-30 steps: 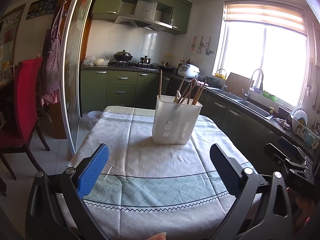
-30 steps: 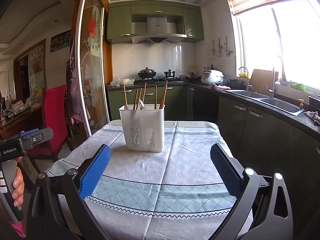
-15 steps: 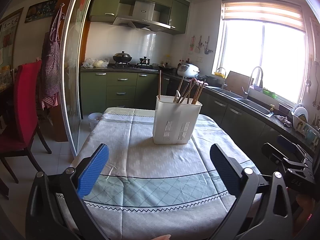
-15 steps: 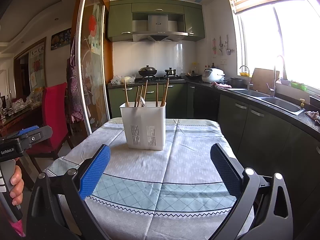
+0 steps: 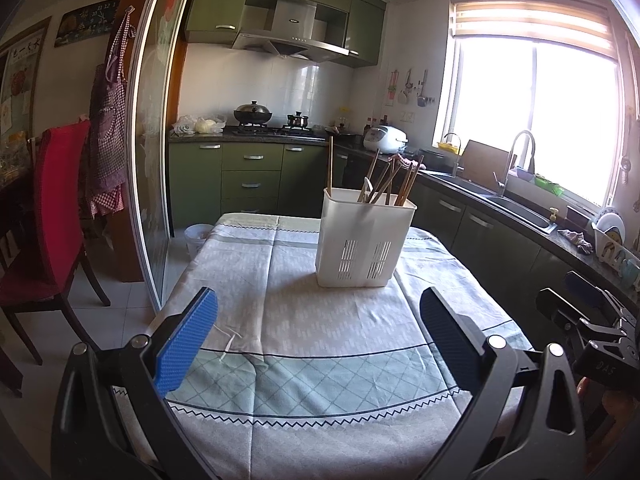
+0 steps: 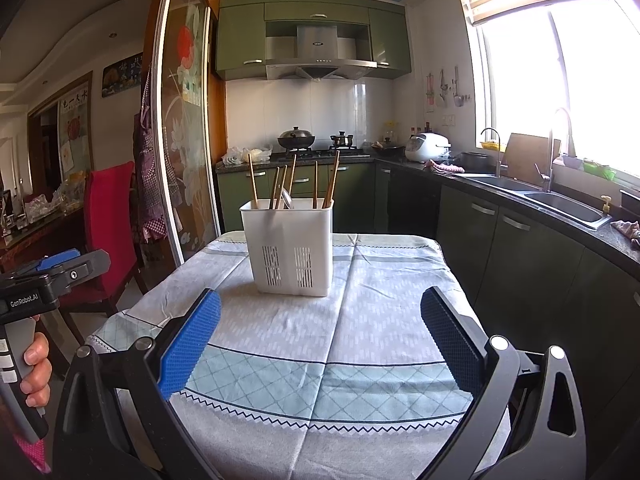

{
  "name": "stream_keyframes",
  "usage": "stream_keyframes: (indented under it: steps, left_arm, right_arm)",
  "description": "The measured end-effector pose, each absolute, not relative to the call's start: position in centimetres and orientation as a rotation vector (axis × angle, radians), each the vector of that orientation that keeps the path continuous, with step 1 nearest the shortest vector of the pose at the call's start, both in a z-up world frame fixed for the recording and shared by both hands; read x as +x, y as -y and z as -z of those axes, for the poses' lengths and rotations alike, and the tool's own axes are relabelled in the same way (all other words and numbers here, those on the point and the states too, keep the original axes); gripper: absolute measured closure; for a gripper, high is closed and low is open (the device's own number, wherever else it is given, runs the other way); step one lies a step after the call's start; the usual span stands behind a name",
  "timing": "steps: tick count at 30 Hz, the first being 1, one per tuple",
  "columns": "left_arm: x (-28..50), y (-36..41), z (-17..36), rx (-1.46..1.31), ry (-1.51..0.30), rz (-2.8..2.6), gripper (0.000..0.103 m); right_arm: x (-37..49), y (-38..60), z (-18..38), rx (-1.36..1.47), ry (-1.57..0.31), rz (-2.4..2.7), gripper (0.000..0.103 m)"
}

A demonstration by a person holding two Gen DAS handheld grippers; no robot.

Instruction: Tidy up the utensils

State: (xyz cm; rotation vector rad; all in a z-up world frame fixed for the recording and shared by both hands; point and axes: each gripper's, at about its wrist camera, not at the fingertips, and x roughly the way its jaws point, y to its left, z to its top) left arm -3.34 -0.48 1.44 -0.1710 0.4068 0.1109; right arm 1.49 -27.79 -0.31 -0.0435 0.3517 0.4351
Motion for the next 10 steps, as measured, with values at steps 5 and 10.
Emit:
stream_keyframes:
  steps: [5, 10]
  left_arm:
    - [-3.12, 0.60, -1.16, -0.146, -0.419, -0.106, 0.007]
    - [-2.59, 0.10, -0.53, -0.162, -0.436, -0.106, 0.007]
  right_arm:
    - [1.83, 27.85, 0.51, -0.040, -0.362, -0.433, 0.005]
    - [2.29, 27.62, 0.93, -0.041, -0.380, -0.433, 0.005]
